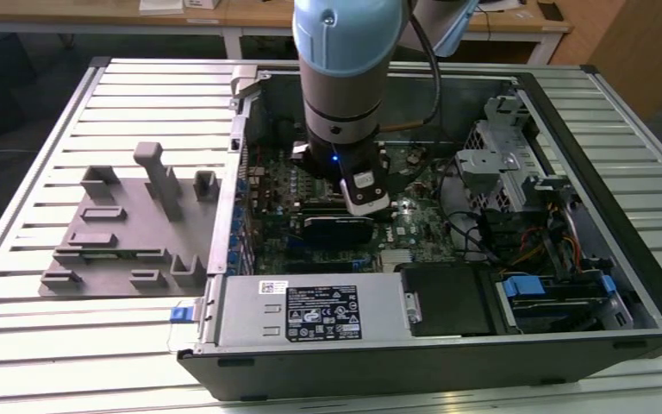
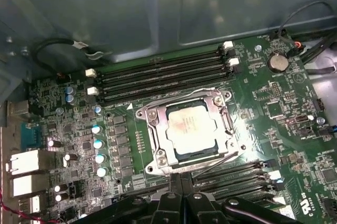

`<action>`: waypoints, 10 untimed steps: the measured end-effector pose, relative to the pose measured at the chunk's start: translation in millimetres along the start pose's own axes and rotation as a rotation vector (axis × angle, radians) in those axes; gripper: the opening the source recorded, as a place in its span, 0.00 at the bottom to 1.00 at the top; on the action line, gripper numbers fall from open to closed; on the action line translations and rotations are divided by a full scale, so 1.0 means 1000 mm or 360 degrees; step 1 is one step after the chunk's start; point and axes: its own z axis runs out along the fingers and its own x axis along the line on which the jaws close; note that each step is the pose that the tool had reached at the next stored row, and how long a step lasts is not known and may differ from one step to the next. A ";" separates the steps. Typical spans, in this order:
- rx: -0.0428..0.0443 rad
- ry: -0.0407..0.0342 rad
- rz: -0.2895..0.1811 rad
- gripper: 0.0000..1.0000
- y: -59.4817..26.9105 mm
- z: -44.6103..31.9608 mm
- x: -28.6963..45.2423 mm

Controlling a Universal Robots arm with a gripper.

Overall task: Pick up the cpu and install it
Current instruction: 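Install the second cpu locking lever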

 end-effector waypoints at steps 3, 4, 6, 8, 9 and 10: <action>0.0000 0.0000 0.0000 0.11 -0.0018 0.0014 0.0031; 0.0000 0.0000 0.0000 0.11 -0.0025 0.0019 0.0047; -0.0001 0.0000 0.0000 0.11 -0.0038 0.0032 0.0080; -0.0001 0.0000 0.0000 0.11 -0.0049 0.0053 0.0095; -0.0001 0.0000 0.0000 0.11 -0.0054 0.0067 0.0099; -0.0001 0.0000 0.0000 0.11 -0.0059 0.0081 0.0100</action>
